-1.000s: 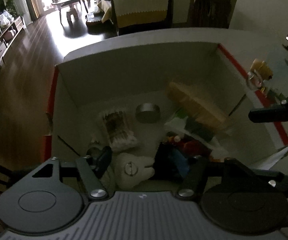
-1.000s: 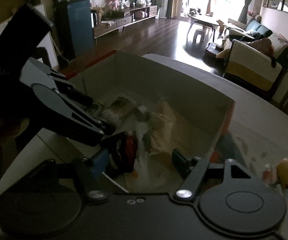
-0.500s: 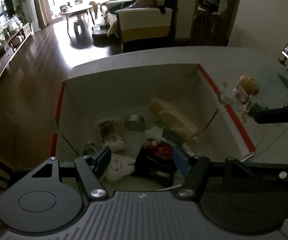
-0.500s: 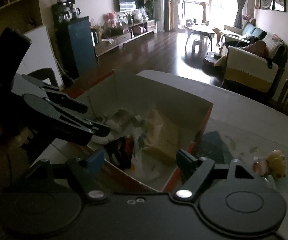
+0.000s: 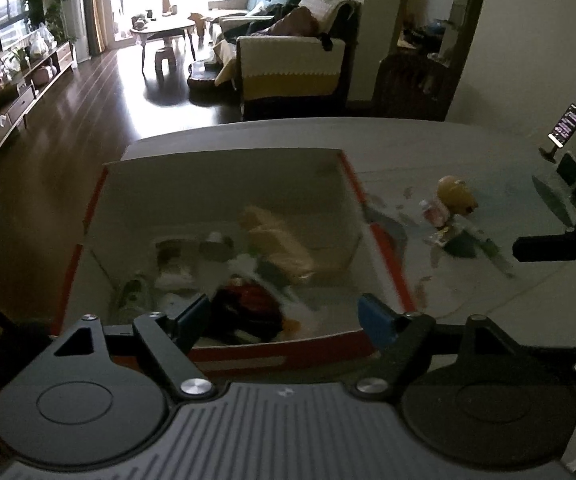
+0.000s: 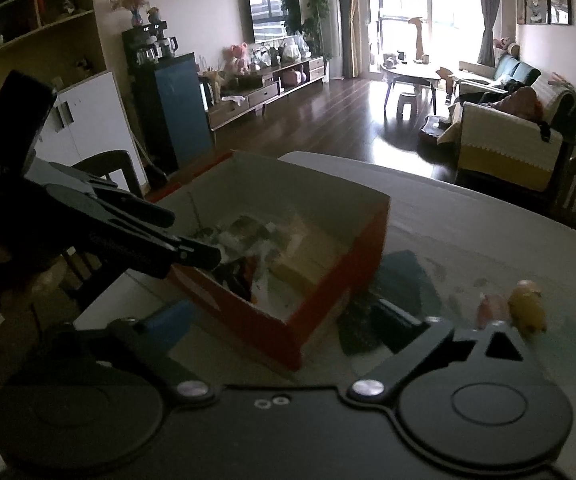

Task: Organize objects
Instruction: 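Reach left tool to the small pink carton while right tool reaches the white marker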

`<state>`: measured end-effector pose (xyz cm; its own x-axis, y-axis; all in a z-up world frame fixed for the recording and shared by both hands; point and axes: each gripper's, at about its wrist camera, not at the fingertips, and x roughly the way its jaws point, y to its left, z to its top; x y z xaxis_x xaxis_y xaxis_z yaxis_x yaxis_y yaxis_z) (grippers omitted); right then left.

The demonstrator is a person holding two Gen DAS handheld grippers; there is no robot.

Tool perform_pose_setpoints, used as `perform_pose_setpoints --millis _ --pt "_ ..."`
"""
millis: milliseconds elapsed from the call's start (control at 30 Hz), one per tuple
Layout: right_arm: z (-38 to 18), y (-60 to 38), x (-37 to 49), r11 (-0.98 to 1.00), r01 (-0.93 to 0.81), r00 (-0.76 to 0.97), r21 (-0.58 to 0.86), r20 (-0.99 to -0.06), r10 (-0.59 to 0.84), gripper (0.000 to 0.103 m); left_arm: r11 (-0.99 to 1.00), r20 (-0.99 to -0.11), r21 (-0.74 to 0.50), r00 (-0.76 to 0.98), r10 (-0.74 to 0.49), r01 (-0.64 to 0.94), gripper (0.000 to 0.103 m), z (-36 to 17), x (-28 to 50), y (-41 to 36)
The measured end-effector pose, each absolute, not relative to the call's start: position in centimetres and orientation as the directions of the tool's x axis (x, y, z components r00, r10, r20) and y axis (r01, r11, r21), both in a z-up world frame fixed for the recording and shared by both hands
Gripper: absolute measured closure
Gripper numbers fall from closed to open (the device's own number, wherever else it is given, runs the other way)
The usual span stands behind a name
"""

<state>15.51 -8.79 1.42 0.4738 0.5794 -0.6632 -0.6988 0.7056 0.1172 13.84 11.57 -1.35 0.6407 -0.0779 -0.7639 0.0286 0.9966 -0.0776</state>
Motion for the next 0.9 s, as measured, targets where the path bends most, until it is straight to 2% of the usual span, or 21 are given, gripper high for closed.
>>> perform_pose_setpoints --millis 400,567,767,900 --pt "0.0 -17.6 16.2 0.753 -0.648 0.502 0.118 -0.677 0.538 0.002 0.988 -0.75 -0.141 0.643 -0.153 0.069 0.016 -1.9 14.6 2.8" --pt "-0.9 -21.2 17.4 0.787 -0.607 0.523 0.114 -0.689 0.503 0.002 0.985 -0.747 -0.142 0.641 -0.175 0.103 0.003 -2.5 15.9 -1.1" --pt "-2.2 -24.3 18.8 0.814 -0.572 0.537 0.102 -0.704 0.465 0.002 0.983 -0.757 -0.132 0.627 -0.183 0.128 0.002 -3.3 18.4 -4.7" --pt "-3.5 -25.6 20.0 0.833 -0.548 0.54 0.081 -0.726 0.425 0.003 0.989 -0.762 -0.111 0.631 -0.146 0.094 0.001 -4.2 20.4 -6.3"
